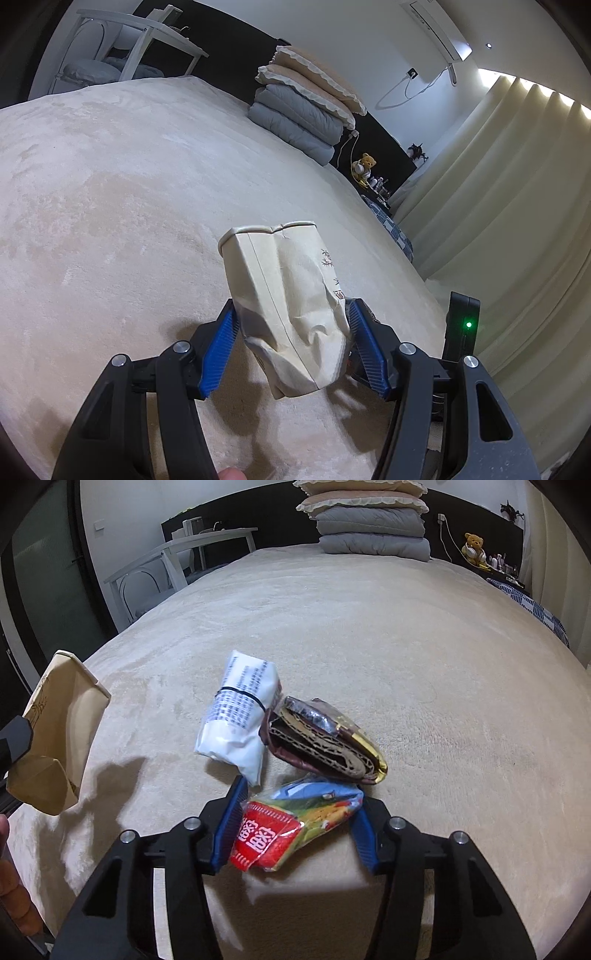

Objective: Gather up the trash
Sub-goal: 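Lift the paper bag and red wrapper off the bed toward the bin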

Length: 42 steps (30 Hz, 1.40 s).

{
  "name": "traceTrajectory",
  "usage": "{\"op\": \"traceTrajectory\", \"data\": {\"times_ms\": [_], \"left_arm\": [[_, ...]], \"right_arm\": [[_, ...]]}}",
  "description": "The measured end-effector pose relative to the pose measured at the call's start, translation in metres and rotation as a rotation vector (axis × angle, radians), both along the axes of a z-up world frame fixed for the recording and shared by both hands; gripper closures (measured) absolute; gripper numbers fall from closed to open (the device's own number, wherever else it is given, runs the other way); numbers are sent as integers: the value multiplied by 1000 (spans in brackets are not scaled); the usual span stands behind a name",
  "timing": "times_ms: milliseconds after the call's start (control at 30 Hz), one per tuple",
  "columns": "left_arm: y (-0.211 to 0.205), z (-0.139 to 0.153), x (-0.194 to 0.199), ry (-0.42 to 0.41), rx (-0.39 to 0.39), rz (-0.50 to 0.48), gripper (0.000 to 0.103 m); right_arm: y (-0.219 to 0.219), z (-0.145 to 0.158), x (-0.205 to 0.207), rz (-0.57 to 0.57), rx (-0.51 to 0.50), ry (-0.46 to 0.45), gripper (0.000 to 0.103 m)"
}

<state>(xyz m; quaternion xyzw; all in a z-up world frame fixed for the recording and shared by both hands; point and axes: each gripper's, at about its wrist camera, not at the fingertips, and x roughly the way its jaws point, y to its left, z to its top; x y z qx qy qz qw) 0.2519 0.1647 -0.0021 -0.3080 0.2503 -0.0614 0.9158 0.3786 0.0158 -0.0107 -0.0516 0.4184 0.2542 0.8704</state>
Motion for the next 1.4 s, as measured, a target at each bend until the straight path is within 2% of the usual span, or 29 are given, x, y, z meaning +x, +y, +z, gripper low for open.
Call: {"op": "traceTrajectory", "data": {"times_ms": [233, 733, 1200, 1400], "left_arm": [[-2, 0, 1, 4, 4, -9, 44], [-12, 2, -9, 3, 35, -13, 44], [-47, 4, -28, -15, 90, -60, 44], [-67, 8, -46, -52, 120, -99, 44]], "right_arm": [[-11, 3, -3, -3, 49, 18, 50], [-42, 15, -31, 1, 91, 25, 50], [-74, 34, -71, 6, 159, 9, 50], [-96, 47, -96, 14, 207, -17, 50]]}}
